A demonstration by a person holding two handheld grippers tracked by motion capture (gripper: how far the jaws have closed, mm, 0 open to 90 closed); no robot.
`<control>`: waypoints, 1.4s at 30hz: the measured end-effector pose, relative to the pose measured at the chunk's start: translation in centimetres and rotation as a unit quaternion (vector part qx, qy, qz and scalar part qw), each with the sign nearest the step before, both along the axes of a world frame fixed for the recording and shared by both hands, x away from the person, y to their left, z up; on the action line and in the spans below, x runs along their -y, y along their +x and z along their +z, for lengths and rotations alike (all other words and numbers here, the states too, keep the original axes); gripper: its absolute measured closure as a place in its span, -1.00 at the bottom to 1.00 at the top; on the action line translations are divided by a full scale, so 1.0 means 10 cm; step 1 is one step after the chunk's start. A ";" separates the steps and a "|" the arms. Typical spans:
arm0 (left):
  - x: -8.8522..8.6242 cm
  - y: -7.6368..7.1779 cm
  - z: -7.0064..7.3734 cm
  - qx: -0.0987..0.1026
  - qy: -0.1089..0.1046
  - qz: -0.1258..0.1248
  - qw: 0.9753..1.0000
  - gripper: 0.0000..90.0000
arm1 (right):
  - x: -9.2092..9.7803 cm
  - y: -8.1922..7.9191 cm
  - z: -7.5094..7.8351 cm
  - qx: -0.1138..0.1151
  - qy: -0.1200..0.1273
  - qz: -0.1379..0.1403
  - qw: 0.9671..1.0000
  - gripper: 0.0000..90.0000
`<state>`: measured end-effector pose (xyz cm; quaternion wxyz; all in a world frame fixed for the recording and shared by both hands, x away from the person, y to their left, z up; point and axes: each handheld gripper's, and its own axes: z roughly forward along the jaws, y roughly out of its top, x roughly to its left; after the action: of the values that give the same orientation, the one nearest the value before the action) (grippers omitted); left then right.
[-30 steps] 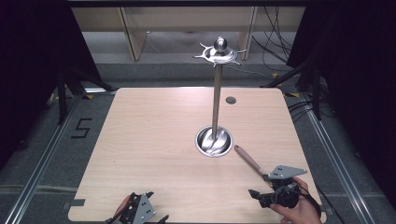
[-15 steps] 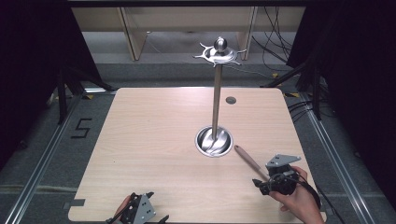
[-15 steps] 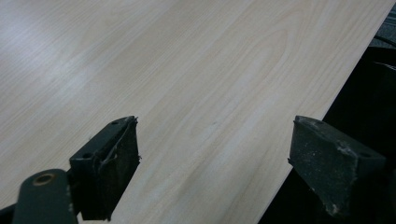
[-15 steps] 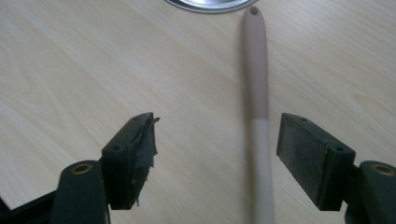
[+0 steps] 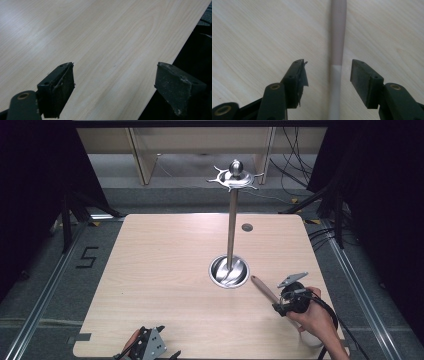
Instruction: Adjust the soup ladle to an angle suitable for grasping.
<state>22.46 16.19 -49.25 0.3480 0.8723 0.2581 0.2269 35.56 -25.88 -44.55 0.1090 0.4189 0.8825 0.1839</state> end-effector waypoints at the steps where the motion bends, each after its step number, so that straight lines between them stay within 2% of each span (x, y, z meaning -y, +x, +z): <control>1: 0.00 0.00 0.00 0.000 -0.001 0.001 1.000 -0.66 | 0.00 0.03 -0.01 -0.005 -0.003 0.001 1.000 0.07; 3: 0.00 0.00 0.00 0.001 -0.001 0.000 1.000 -0.66 | 0.00 0.08 -0.03 -0.022 0.001 -0.009 1.000 0.11; 5: 0.00 0.00 0.00 0.000 0.000 -0.001 1.000 -0.66 | 0.01 0.13 -0.07 -0.024 -0.011 -0.008 1.000 0.16; 6: 0.00 0.00 0.00 0.000 0.000 -0.001 1.000 -0.66 | 0.01 0.13 -0.07 -0.024 -0.011 -0.008 1.000 0.16; 7: 0.00 0.00 0.00 0.000 -0.001 0.000 1.000 -0.66 | 0.02 0.15 -0.08 -0.035 -0.009 -0.009 0.999 0.21; 9: 0.00 0.00 0.00 0.001 -0.001 0.001 1.000 -0.66 | 0.03 0.16 -0.09 -0.035 -0.010 -0.009 0.999 0.24; 10: 0.00 0.00 0.00 0.001 -0.001 0.000 1.000 -0.66 | 0.02 0.16 -0.10 -0.047 -0.003 -0.021 0.999 0.26; 13: 0.00 0.00 0.00 0.000 -0.002 0.000 1.000 -0.66 | 0.06 0.21 -0.14 -0.055 -0.009 -0.019 0.998 0.35; 19: 0.01 0.00 0.00 -0.001 -0.001 0.000 1.000 -0.66 | 0.06 0.23 -0.17 -0.060 -0.007 -0.018 0.998 0.42; 21: 0.00 0.00 0.00 0.000 -0.001 0.000 1.000 -0.66 | 0.06 0.24 -0.19 -0.065 -0.017 -0.017 0.998 0.45; 25: 0.00 0.00 0.00 0.000 -0.001 0.000 1.000 -0.66 | 0.05 0.25 -0.22 -0.072 -0.017 -0.015 0.997 0.49; 33: 0.00 0.00 0.00 -0.001 -0.001 -0.001 1.000 -0.66 | 0.03 0.29 -0.27 -0.076 -0.032 -0.003 0.997 0.61; 35: 0.00 0.00 0.00 -0.001 -0.001 0.000 1.000 -0.66 | 0.03 0.30 -0.29 -0.068 -0.040 0.004 0.997 0.66; 42: 0.01 -0.01 -0.01 -0.005 -0.002 -0.003 1.000 -0.66 | 0.04 0.32 -0.29 -0.072 -0.041 0.008 0.997 0.70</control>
<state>22.40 16.13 -49.31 0.3489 0.8736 0.2571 0.2211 38.79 -26.24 -47.47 0.0609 0.4190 0.8983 0.1176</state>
